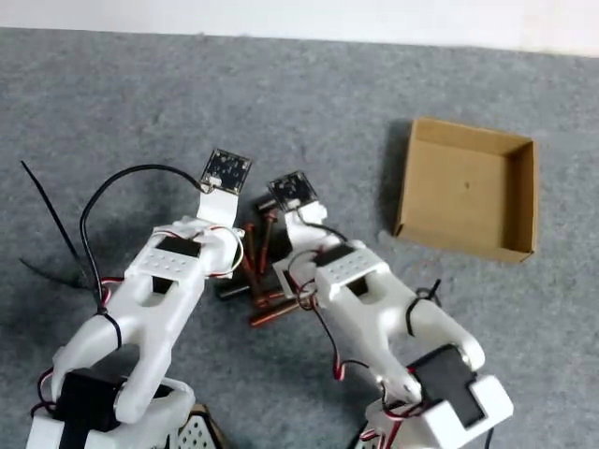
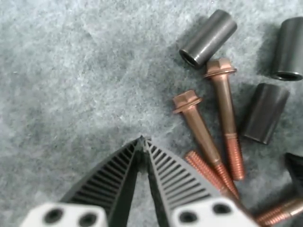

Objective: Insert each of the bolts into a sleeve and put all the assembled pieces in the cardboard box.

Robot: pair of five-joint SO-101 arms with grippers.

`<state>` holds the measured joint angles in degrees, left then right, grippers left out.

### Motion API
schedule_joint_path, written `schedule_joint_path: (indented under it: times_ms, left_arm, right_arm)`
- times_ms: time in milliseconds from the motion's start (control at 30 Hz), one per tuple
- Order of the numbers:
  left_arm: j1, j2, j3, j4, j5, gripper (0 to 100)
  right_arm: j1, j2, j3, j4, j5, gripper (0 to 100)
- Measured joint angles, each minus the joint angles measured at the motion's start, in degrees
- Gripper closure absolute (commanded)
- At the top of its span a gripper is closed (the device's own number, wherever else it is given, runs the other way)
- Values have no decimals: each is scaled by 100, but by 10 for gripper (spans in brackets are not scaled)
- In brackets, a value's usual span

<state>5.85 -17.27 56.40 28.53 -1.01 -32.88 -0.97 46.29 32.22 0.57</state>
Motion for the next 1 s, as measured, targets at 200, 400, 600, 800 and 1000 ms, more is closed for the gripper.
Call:
schedule_joint_path:
  times_ms: [200, 400, 600, 800, 1000]
  left_arm:
    - [0, 0, 0, 0, 0, 993]
    - [0, 0, 0, 0, 0, 993]
    - [0, 0, 0, 0, 0, 993]
    - [0, 0, 0, 0, 0, 993]
    - [0, 0, 0, 0, 0, 993]
  right_arm:
    - [44, 369, -589, 571, 0, 998]
    - [97, 457, -730, 624, 0, 995]
    - [70, -70, -527, 580, 0, 995]
    - [44, -1407, 1020, -598, 0, 995]
    - [44, -2048, 1662, -844, 0, 985]
